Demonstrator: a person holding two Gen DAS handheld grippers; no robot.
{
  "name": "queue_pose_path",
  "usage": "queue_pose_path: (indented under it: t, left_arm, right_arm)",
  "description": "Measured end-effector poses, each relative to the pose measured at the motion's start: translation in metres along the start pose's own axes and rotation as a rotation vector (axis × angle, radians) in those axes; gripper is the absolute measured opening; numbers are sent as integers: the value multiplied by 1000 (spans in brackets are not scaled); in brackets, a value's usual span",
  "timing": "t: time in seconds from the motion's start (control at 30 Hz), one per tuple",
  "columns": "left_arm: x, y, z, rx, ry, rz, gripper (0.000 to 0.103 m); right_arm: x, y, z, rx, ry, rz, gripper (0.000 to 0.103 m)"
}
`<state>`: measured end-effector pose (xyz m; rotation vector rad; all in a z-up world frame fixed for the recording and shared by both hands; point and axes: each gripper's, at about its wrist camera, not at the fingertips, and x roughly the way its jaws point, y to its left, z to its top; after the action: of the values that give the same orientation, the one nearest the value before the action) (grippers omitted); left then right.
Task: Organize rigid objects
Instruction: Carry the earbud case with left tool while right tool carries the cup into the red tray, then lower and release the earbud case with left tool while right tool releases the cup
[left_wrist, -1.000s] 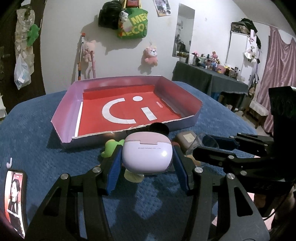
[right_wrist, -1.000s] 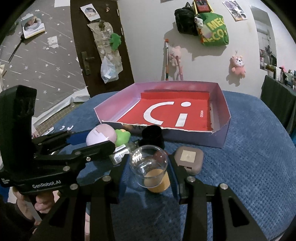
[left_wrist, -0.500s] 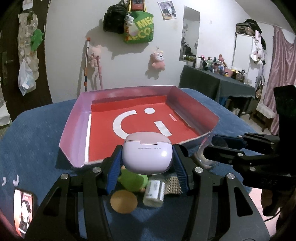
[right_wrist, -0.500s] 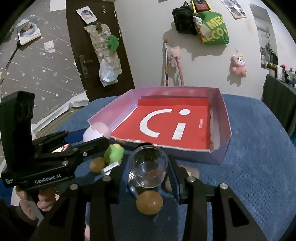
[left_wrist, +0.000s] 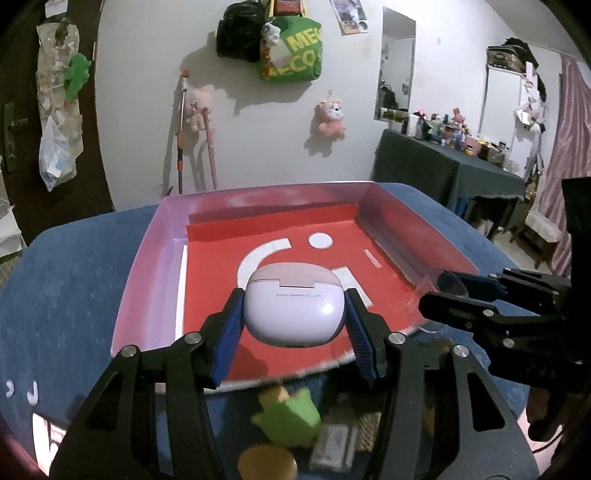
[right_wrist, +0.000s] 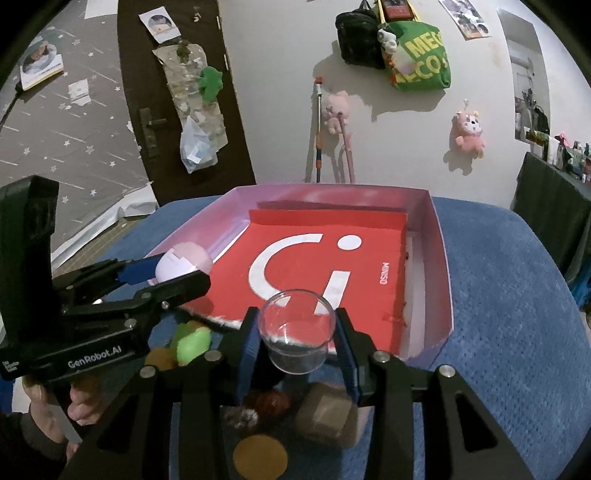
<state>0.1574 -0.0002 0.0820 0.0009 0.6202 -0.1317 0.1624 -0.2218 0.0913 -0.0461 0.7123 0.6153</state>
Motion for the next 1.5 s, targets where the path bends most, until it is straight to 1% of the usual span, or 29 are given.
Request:
queue_pose_path:
  t: [0.13,0.4,0.57,0.67,0.83,1.1,1.23,1.37,1.5]
  left_arm:
    - [16,7,11,-5,19,18,51]
    - [54,15,19,-14,98,69,51]
    - [77,27,23,-51,166,65,51]
    - [89,34,25,-66,200,83,51]
    - [108,46,24,-89,262,88,51]
    - [123,47,17,-85,342,91,51]
    - [123,44,17,-82,355,96,51]
    - [121,46,16,-98,352,85,51]
    - [123,47,16,-104,352,79,51]
  right_arm:
    - [13,-9,12,5,12,-17,42]
    - [45,-26,34,21,62,-41,42]
    - [66,-29,44,18,96,-52,42]
    - [76,-30,47,12,114,-54,42]
    - [93,-36,52,31,155,-57,42]
    - [116,-42,51,30,219,-81,42]
    - [118,-41,53,26,230,-90,42]
    - [119,-38,54,27,233,-73,42]
    - [123,-33,54,13,234,-83,42]
